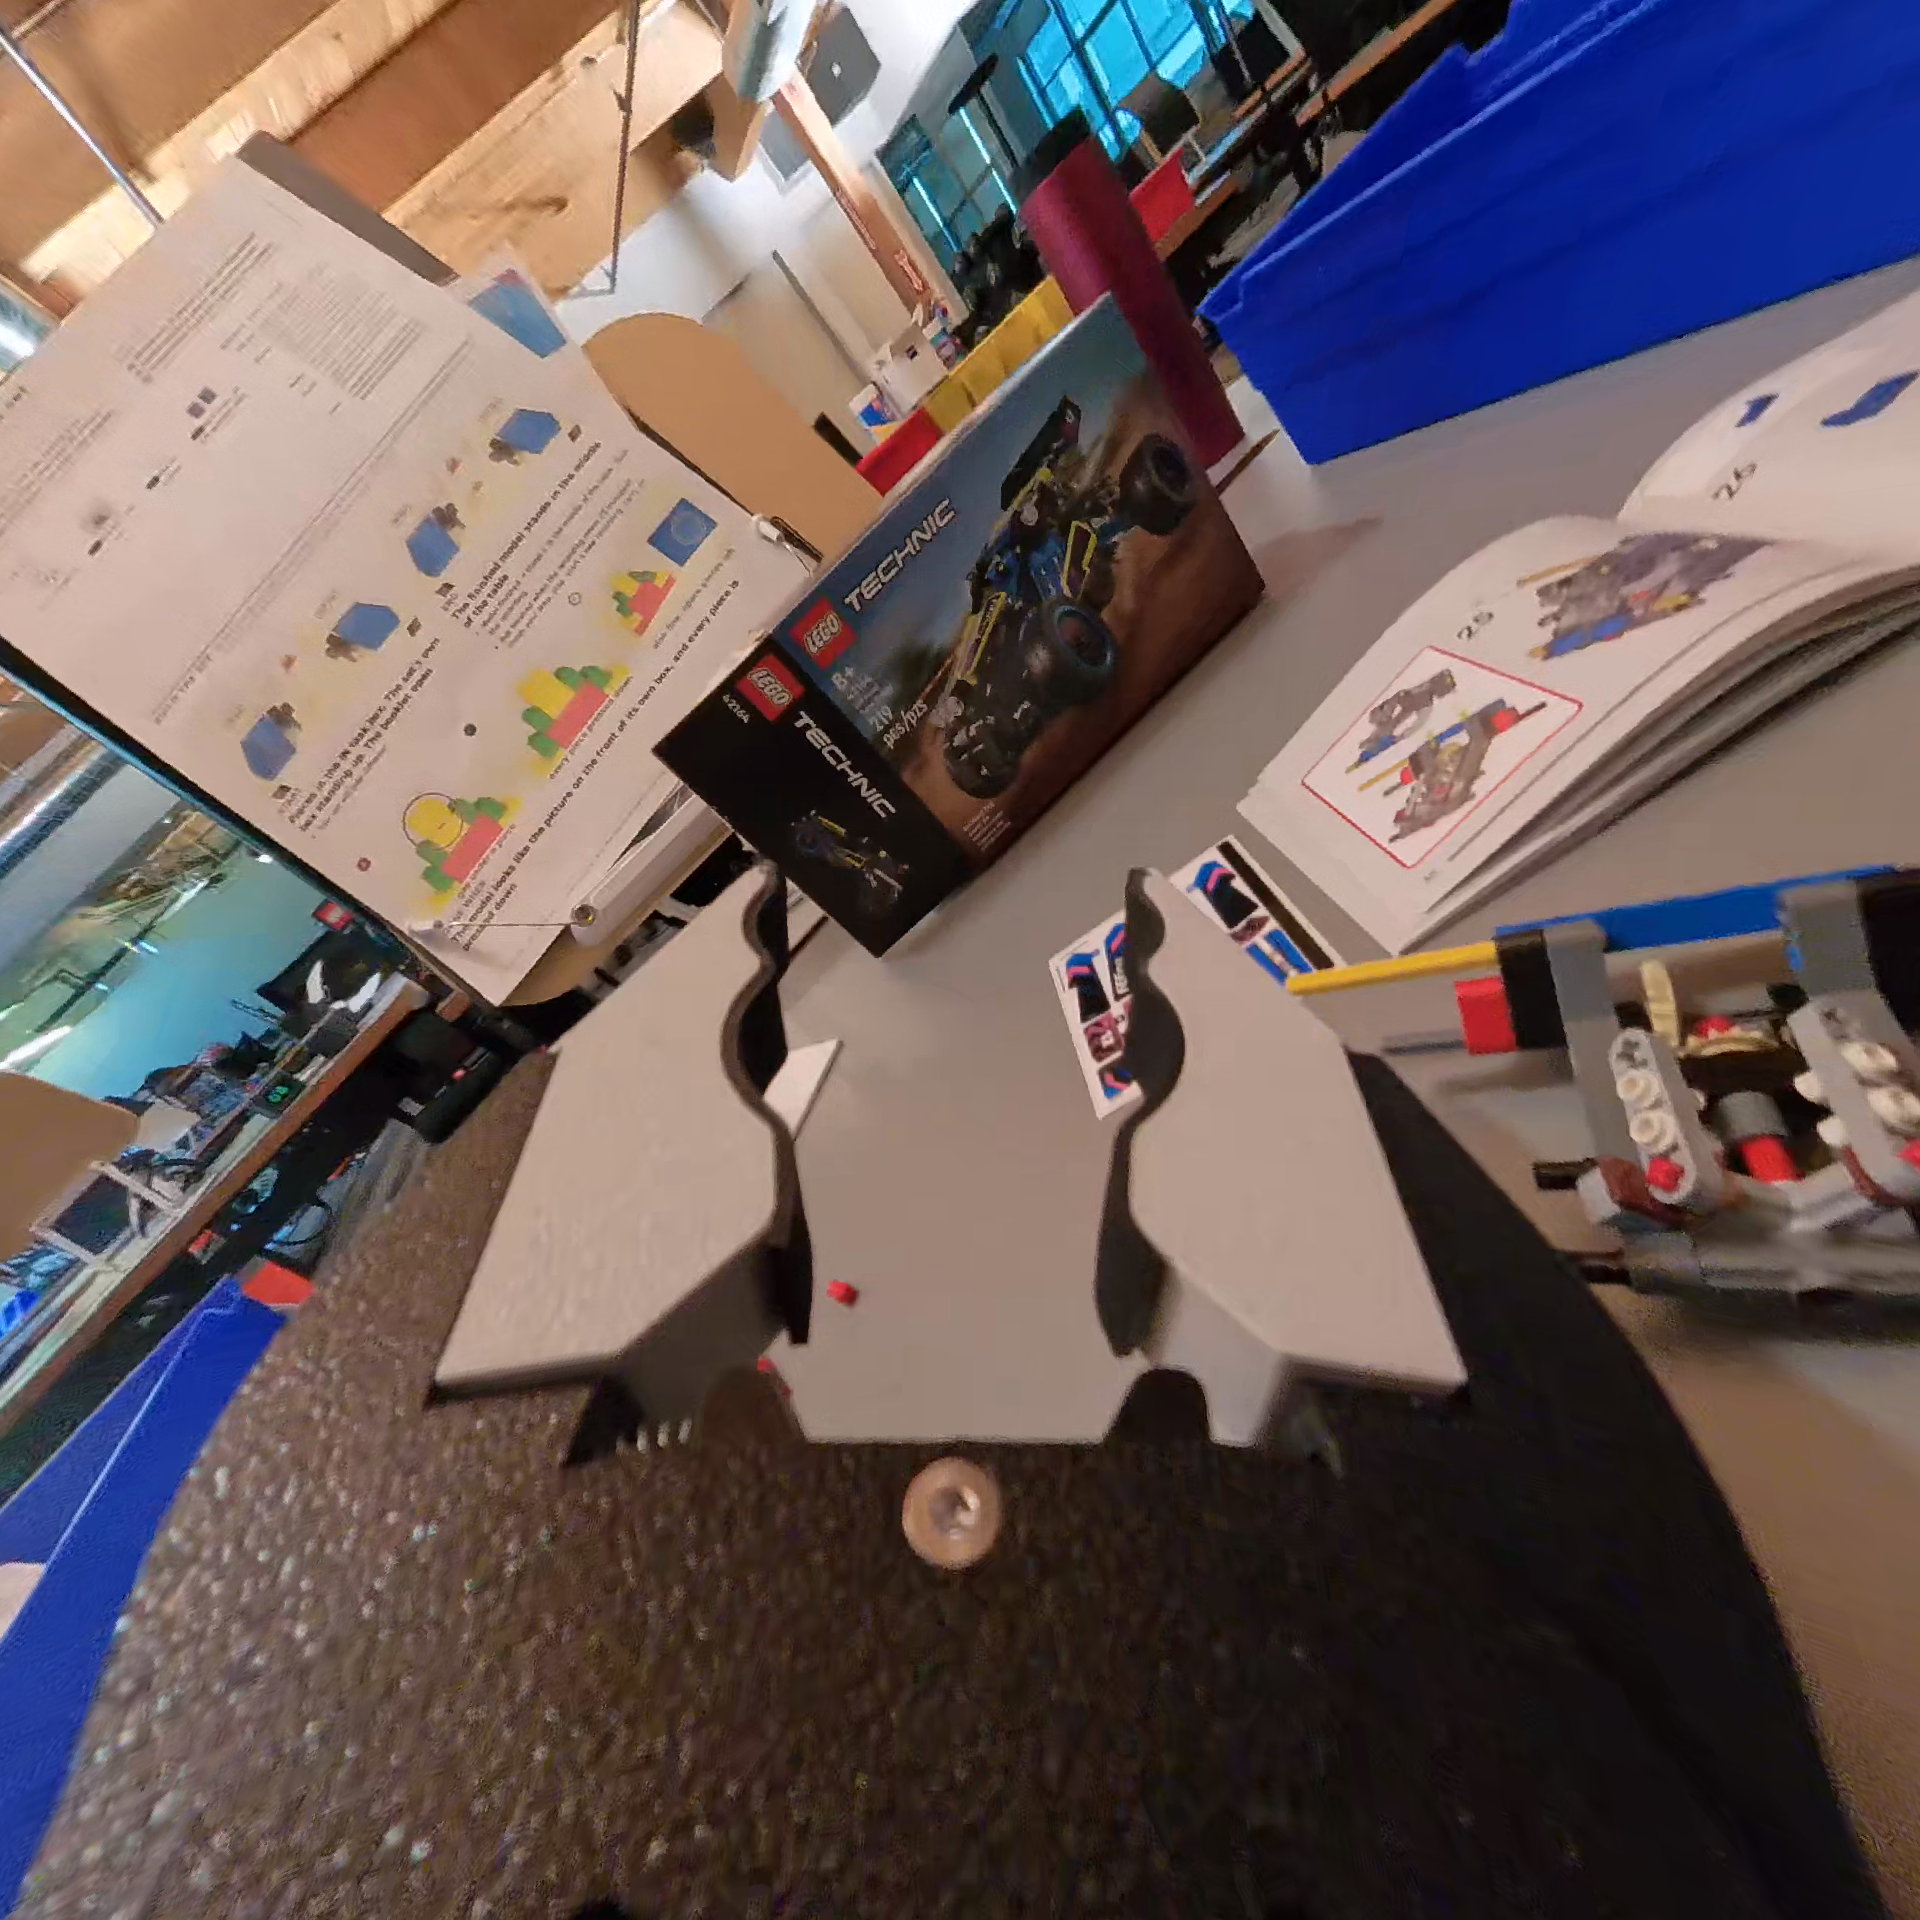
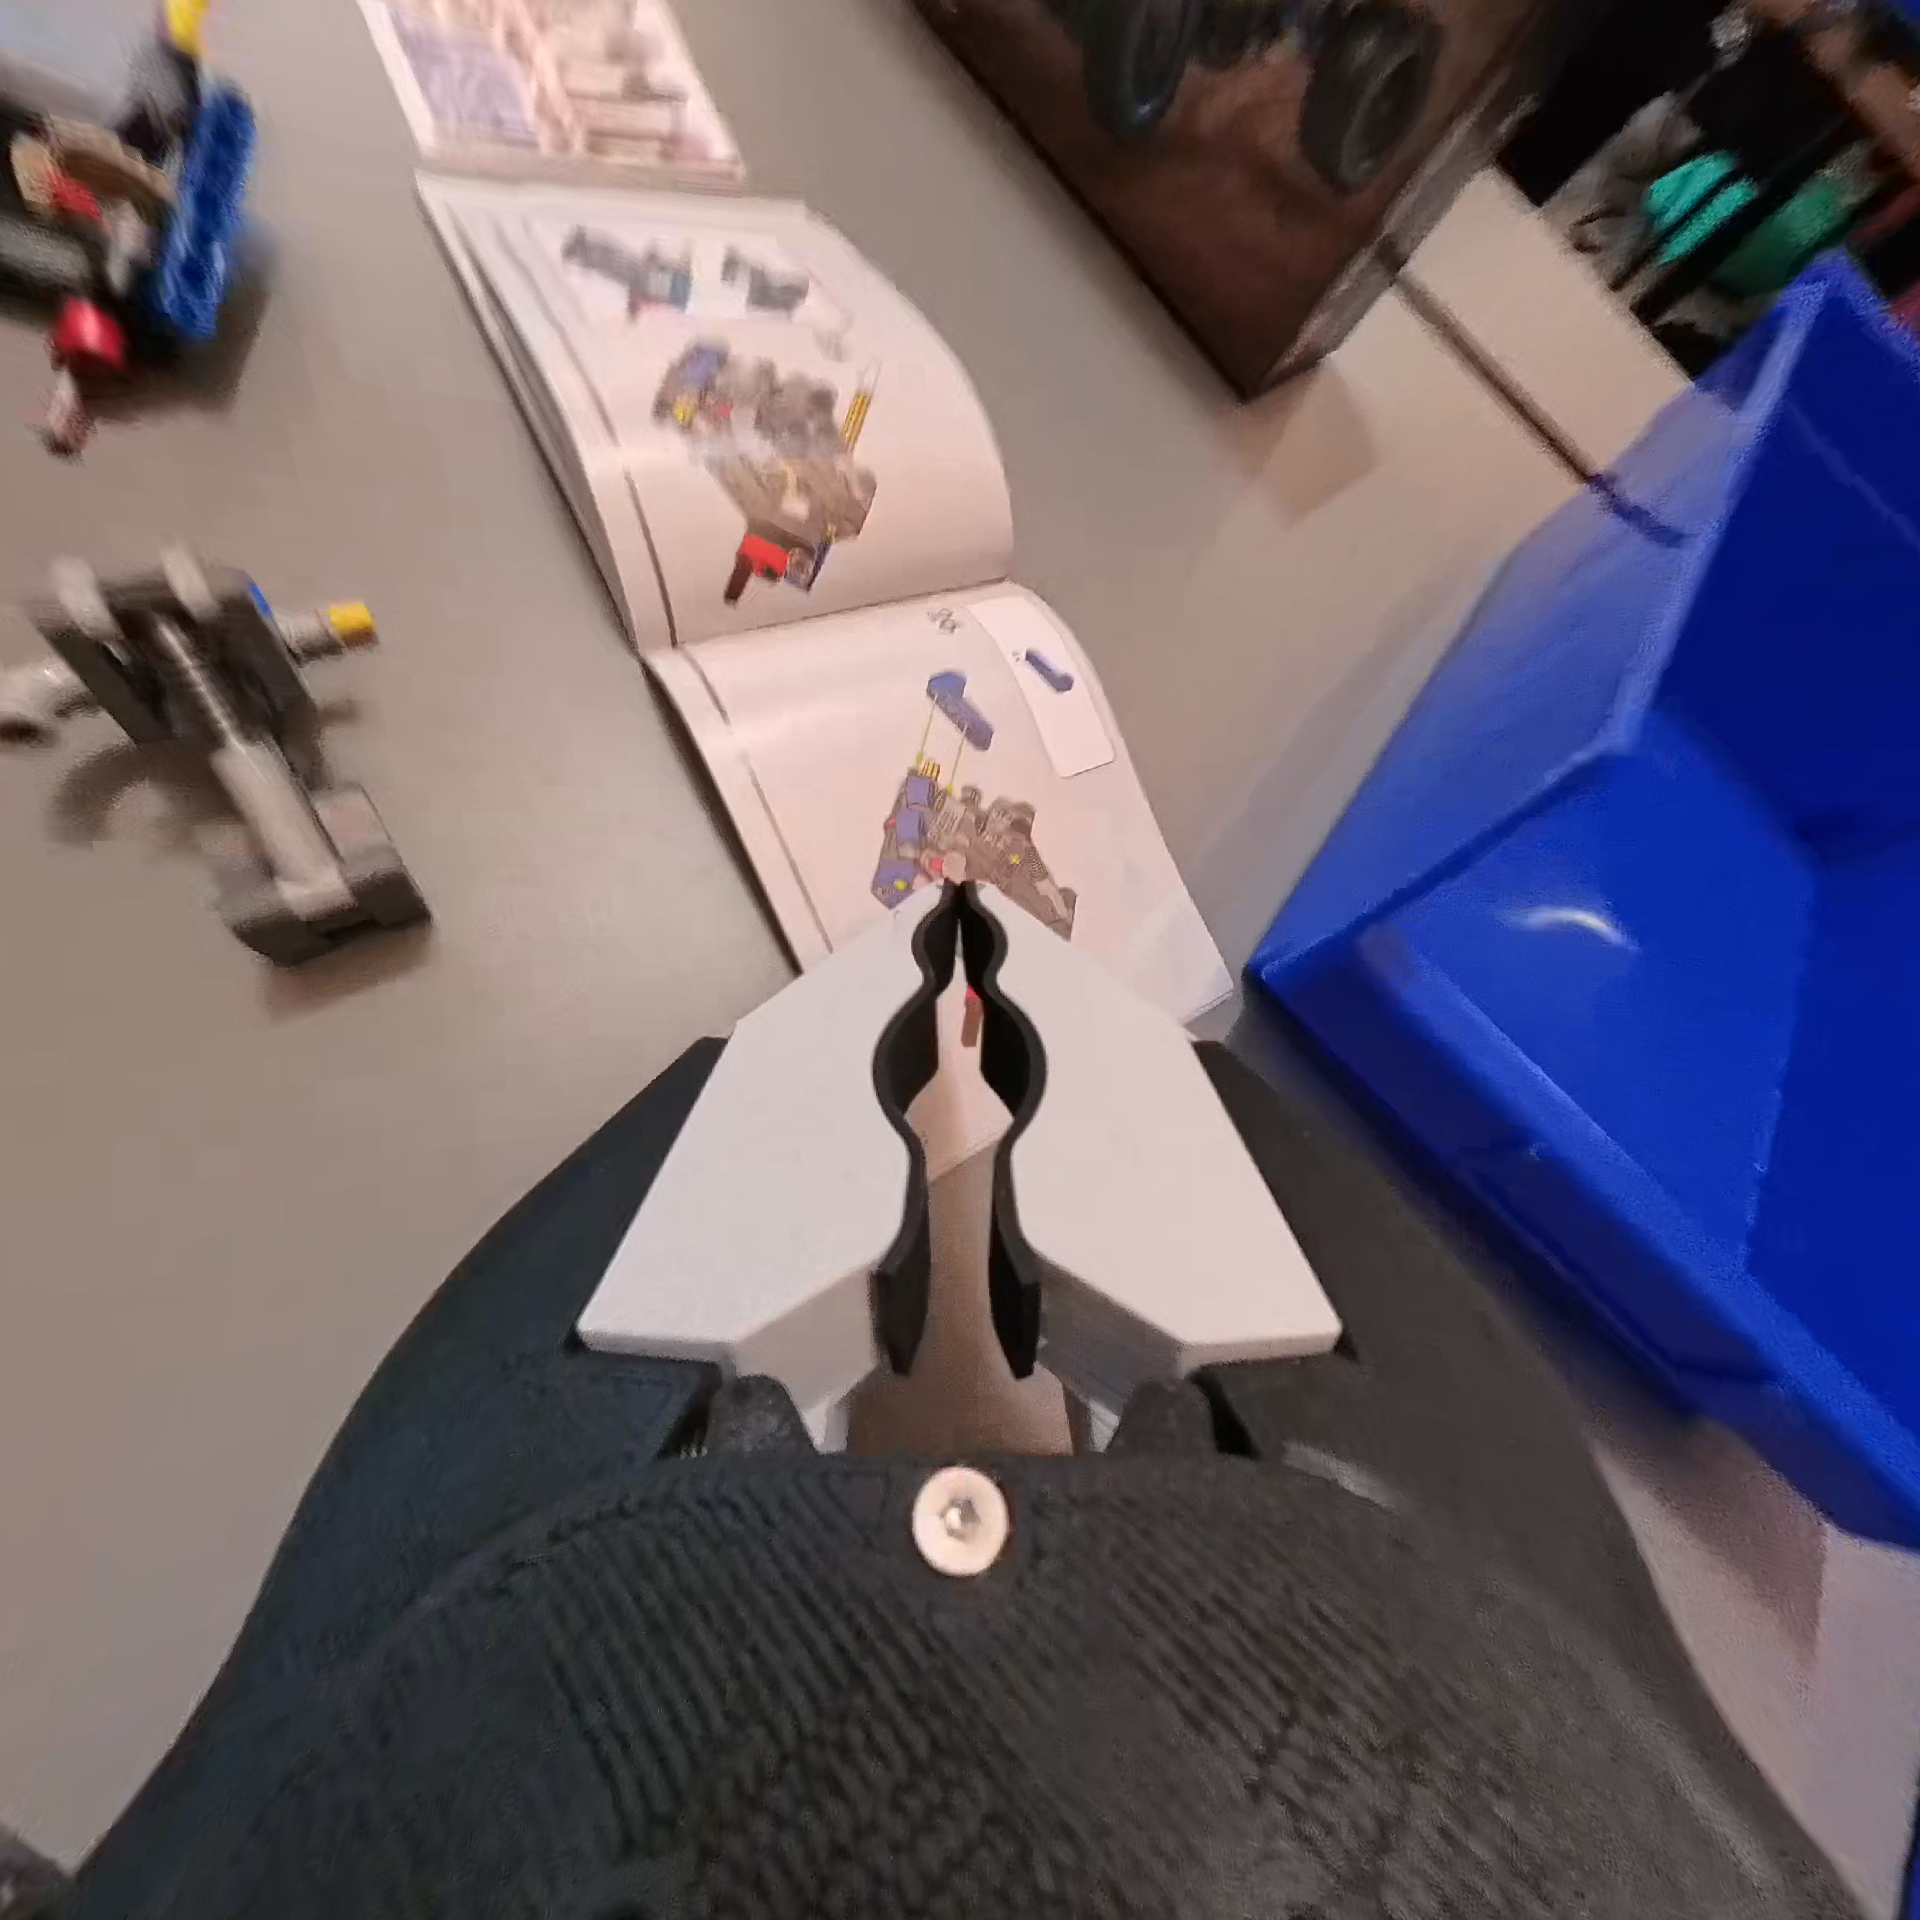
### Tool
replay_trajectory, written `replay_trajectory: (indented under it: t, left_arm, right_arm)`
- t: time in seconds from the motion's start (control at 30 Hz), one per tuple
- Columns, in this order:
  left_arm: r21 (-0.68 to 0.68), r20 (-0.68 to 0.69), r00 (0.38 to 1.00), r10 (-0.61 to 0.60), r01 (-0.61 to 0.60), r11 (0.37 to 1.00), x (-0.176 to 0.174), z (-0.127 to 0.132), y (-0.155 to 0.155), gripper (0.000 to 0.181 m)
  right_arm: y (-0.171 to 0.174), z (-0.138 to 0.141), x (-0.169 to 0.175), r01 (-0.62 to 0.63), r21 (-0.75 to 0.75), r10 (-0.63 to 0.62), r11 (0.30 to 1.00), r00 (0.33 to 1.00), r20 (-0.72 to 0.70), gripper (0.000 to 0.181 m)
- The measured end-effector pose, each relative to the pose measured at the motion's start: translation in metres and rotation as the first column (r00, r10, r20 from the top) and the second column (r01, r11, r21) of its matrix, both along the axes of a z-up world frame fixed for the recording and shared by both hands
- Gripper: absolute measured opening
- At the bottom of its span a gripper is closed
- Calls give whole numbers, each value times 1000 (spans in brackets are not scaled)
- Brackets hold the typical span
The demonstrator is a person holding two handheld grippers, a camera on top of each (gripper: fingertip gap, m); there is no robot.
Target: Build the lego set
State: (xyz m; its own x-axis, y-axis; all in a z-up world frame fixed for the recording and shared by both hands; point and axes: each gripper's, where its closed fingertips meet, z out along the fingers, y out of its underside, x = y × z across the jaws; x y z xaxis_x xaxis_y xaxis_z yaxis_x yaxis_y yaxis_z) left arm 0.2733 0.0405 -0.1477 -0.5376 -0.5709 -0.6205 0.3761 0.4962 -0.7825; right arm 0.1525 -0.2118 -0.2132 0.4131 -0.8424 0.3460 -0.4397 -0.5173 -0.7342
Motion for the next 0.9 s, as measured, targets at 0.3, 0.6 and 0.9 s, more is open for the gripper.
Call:
replay_trajectory:
  t: [0.3, 0.6, 0.9]
  left_arm:
    - [-79, -74, 997, -20, 14, 997, 3, -1, 8, 53]
    - [-38, -119, 993, -24, 20, 999, 4, -13, 6, 49]
    - [27, -120, 992, -38, 41, 999, 1, -23, 0, 47]
  right_arm:
    - [49, 22, -40, -158, 186, 159, 970, 987, 11, 25]
    - [95, -2, -46, -340, 154, 355, 928, 932, -80, 35]
    - [110, -16, -42, -419, 108, 432, 902, 883, -182, 12]
